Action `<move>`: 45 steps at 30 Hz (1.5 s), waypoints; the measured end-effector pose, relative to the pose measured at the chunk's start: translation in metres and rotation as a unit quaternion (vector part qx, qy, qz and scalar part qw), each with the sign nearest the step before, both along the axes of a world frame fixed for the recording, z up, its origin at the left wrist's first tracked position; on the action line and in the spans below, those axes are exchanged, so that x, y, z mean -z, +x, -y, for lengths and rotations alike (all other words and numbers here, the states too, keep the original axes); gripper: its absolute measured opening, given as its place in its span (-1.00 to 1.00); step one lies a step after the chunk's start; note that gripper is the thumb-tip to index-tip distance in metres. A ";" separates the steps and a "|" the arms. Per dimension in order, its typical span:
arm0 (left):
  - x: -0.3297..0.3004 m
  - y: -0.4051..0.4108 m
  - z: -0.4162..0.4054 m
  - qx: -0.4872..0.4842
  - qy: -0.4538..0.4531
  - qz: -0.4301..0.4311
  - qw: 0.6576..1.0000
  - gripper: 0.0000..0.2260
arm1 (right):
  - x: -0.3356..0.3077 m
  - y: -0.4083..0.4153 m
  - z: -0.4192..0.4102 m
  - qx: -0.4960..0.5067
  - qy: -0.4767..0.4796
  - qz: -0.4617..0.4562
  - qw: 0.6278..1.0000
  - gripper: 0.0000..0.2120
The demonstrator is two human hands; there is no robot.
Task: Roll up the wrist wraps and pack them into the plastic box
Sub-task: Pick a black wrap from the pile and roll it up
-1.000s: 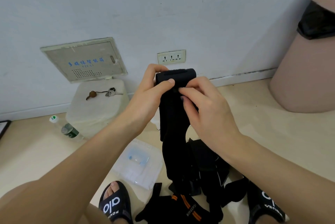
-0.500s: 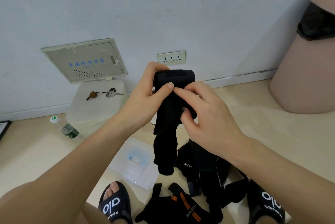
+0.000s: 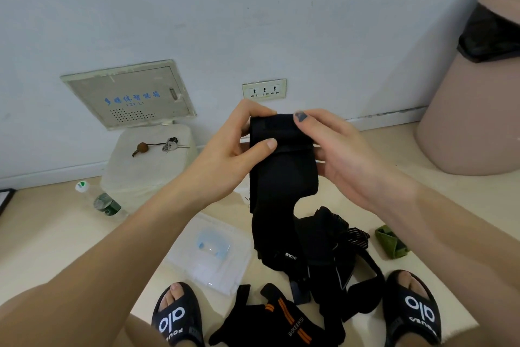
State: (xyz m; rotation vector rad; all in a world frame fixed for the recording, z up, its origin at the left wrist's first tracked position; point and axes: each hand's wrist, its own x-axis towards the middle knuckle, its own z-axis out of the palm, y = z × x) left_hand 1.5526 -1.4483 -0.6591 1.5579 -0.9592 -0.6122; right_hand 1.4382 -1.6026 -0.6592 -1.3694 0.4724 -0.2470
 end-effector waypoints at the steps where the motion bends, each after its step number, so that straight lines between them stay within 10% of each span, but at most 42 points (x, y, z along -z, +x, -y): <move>1: 0.000 0.000 -0.001 0.001 -0.004 -0.005 1.000 -0.78 | -0.001 0.001 0.000 0.004 0.002 0.014 1.000 -0.80; 15: 0.003 -0.008 0.013 -0.069 0.023 -0.197 0.978 -0.79 | 0.010 0.000 0.000 0.044 -0.077 0.077 0.993 -0.80; 45: 0.000 0.002 0.007 -0.094 -0.001 -0.142 0.985 -0.86 | -0.007 0.006 0.014 0.081 -0.054 0.007 0.995 -0.70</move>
